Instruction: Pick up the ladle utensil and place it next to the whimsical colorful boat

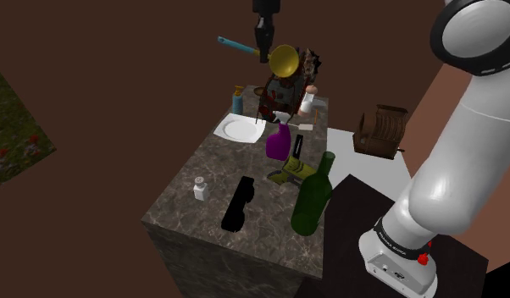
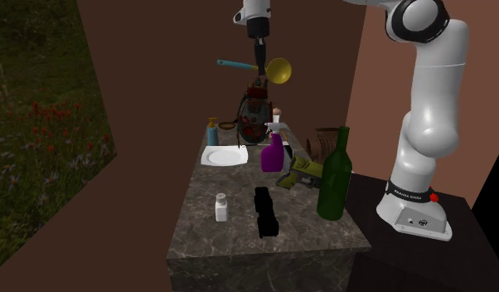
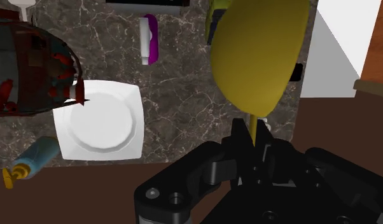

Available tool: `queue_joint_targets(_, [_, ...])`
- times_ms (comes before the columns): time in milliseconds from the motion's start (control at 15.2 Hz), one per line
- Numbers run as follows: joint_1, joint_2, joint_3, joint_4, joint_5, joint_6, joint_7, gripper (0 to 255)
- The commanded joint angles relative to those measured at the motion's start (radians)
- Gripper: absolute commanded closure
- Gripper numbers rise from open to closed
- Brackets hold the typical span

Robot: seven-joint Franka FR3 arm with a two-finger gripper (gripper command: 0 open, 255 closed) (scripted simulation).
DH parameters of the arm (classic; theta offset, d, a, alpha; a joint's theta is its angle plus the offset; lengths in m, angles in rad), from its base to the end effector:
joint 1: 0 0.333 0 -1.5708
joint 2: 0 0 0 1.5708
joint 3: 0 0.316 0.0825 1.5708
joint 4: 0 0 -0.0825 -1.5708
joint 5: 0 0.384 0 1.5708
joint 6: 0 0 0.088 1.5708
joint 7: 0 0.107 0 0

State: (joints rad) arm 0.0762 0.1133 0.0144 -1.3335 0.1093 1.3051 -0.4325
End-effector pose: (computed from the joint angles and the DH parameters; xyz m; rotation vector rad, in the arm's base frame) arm 0.5570 0.0639 0.6494 -2.8941 -0.8078 0.1822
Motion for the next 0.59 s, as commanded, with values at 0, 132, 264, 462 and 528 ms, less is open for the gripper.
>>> queue_joint_targets(0, [-0.026, -0.030, -0.020, -0.044, -0.005, 0.009, -0.049, 255])
queue_joint_targets(132, [-0.050, -0.053, -0.041, -0.073, -0.011, 0.010, -0.096, 255])
queue_joint_targets(264, [-0.074, -0.072, -0.064, -0.096, -0.018, 0.009, -0.144, 255])
queue_joint_targets(462, [-0.111, -0.093, -0.098, -0.119, -0.029, 0.007, -0.216, 255])
queue_joint_targets(528, [-0.123, -0.097, -0.109, -0.124, -0.034, 0.006, -0.241, 255])
